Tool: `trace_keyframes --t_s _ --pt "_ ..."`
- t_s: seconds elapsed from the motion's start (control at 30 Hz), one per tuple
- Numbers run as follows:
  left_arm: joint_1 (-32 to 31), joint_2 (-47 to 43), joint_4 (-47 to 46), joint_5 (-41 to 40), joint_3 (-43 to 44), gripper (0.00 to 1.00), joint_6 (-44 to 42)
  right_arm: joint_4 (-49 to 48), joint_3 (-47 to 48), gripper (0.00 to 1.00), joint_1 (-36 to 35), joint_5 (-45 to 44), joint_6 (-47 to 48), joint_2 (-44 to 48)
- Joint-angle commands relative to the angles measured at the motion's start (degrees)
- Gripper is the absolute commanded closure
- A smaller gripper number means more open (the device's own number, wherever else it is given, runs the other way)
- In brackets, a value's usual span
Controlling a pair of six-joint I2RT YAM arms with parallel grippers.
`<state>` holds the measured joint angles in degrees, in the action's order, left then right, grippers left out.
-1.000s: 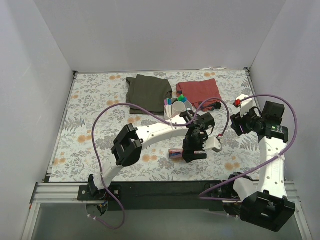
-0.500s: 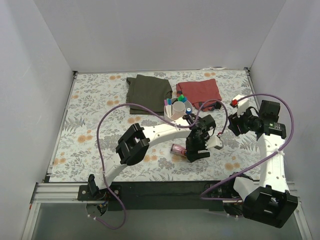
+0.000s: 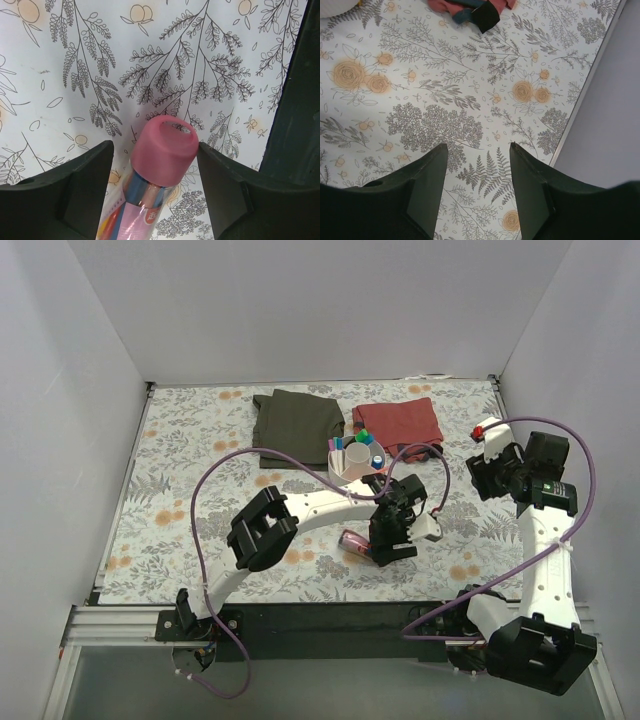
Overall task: Sort the stationery into containers
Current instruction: Pick up the stationery from the center of the board.
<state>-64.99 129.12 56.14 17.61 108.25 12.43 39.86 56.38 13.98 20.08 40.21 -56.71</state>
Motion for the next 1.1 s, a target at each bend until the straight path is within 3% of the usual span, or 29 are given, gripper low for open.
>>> trace_keyframes --t_s 0.0,0.1,0.33,0.67,0.8,0.9,0.93,1.07 --pt "0.3 -5.2 -2.7 0.2 -3.2 0.34 -2.1 -5.0 -0.5 0.39 0.3 -3.2 -3.8 -0.1" --pt "0.2 -6.5 -4.8 0.2 -6.1 0.34 -2.5 -5.5 -0.8 0.39 0.8 -4.1 -4.1 0.0" --pt "0.2 -7.4 -7.1 0.1 -9.6 0.48 -3.1 -6.5 -1.0 0.39 1.4 -5.2 -5.9 0.1" --pt "0.1 -4.9 -8.8 0.4 -8.1 0.43 -3.2 -6.4 -1.4 0.38 1.4 -5.3 -6.5 -0.6" --pt "0.0 -4.7 -8.7 0.7 -8.1 0.51 -3.5 -6.4 -1.3 0.39 1.4 -5.5 -6.2 -0.9" --pt "0.0 -5.3 -8.2 2.6 -7.4 0.69 -4.0 -6.3 -1.1 0.38 1.4 -5.8 -6.5 -1.3" --pt "0.0 -5.4 -7.3 3.2 -5.1 0.84 -4.8 -6.3 -1.0 0.39 1.3 -6.0 -6.5 -1.5" --pt "1.8 -7.6 -3.1 7.2 6.5 0.95 -3.7 -5.9 -0.3 0.39 1.5 -7.2 -6.3 -2.1"
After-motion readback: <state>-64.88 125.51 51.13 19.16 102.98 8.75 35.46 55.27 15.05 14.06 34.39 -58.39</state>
